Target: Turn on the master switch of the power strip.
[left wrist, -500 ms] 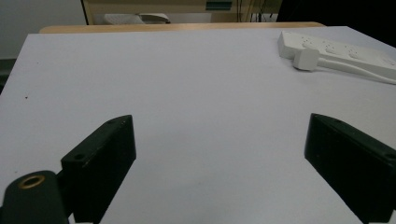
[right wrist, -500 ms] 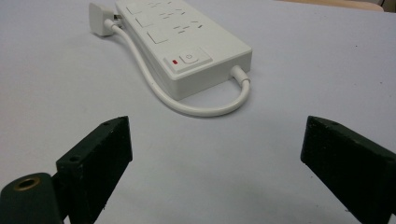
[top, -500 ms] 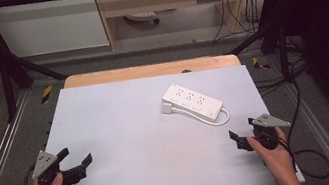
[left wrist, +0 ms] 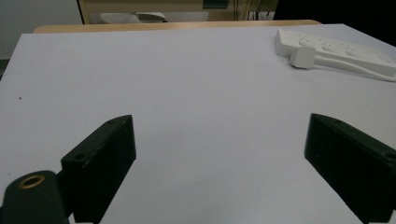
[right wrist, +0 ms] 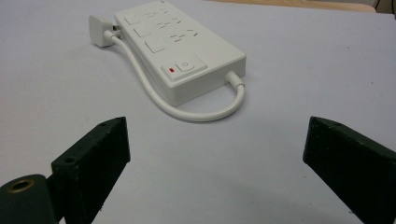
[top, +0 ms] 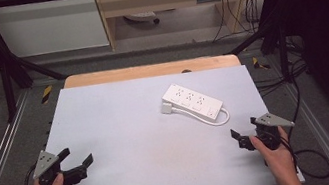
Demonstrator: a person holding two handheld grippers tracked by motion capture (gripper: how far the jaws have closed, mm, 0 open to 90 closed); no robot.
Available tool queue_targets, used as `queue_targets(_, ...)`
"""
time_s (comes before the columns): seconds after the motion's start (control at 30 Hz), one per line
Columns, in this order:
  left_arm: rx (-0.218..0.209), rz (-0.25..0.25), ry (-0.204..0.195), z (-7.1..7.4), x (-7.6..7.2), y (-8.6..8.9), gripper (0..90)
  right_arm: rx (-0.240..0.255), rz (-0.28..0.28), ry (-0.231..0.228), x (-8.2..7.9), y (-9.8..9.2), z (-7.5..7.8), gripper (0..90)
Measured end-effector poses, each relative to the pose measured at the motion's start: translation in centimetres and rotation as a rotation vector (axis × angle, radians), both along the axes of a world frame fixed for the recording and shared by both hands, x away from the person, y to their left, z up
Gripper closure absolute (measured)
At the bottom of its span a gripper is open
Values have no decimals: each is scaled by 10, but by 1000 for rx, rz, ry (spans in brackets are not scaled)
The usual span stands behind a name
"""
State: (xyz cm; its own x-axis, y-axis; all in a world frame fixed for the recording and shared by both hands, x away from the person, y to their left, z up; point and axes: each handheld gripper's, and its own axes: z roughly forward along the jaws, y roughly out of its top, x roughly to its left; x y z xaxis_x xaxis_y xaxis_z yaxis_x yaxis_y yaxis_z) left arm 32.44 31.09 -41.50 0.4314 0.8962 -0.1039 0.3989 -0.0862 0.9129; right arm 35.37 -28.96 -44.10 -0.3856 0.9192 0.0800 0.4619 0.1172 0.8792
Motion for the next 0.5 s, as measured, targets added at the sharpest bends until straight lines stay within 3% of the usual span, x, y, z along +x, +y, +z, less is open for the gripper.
queue_targets(0.5,-1,-8,6,-1,0,-1,89,47,-43,-40,-4,-5,10,30)
